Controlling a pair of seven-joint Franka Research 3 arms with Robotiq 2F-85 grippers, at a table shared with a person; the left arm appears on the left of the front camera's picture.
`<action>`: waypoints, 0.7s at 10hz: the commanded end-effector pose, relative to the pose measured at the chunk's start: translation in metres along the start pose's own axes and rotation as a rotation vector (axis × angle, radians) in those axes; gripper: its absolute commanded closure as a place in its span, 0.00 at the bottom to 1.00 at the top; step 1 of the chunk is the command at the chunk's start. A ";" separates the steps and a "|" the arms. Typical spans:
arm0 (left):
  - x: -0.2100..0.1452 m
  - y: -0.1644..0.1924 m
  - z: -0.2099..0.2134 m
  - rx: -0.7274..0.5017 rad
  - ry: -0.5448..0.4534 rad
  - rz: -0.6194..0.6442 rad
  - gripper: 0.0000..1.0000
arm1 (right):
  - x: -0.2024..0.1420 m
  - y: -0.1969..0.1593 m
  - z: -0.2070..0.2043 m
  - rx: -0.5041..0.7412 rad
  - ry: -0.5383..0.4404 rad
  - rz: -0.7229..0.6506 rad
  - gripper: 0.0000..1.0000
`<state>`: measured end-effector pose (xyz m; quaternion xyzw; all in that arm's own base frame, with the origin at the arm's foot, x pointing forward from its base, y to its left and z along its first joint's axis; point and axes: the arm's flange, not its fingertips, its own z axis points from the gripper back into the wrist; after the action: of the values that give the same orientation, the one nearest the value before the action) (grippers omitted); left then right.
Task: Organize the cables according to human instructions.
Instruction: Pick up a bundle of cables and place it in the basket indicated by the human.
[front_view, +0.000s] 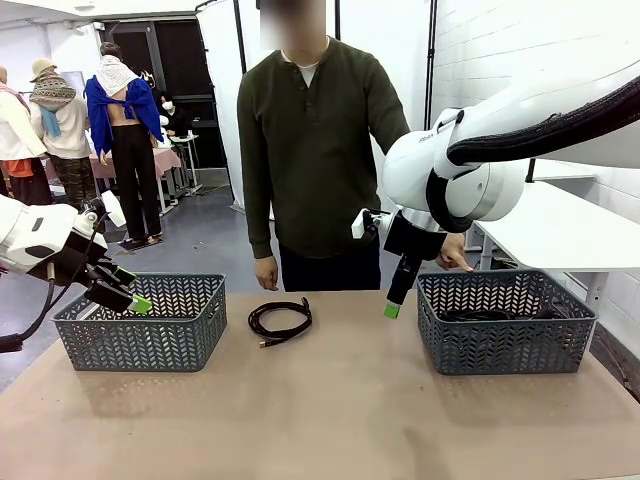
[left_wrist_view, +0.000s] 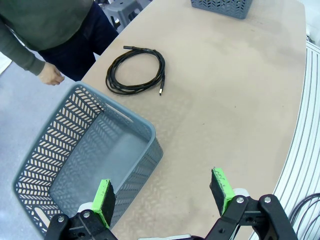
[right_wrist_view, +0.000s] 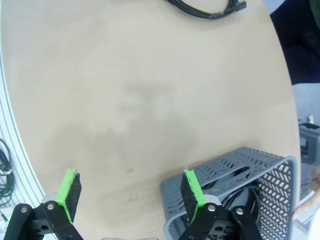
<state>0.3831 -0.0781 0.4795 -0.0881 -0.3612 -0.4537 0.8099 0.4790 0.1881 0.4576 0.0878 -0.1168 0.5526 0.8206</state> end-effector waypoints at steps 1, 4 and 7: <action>-0.002 0.003 -0.002 -0.009 -0.007 -0.004 0.00 | 0.000 0.000 0.000 -0.003 0.000 -0.002 0.00; -0.002 0.003 -0.002 -0.009 -0.007 -0.004 0.00 | 0.000 0.000 0.000 -0.003 0.000 -0.002 0.00; -0.002 0.003 -0.002 -0.009 -0.007 -0.004 0.00 | 0.000 0.000 0.000 -0.003 0.000 -0.002 0.00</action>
<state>0.3831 -0.0781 0.4795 -0.0881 -0.3612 -0.4537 0.8099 0.4790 0.1881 0.4576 0.0878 -0.1168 0.5526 0.8206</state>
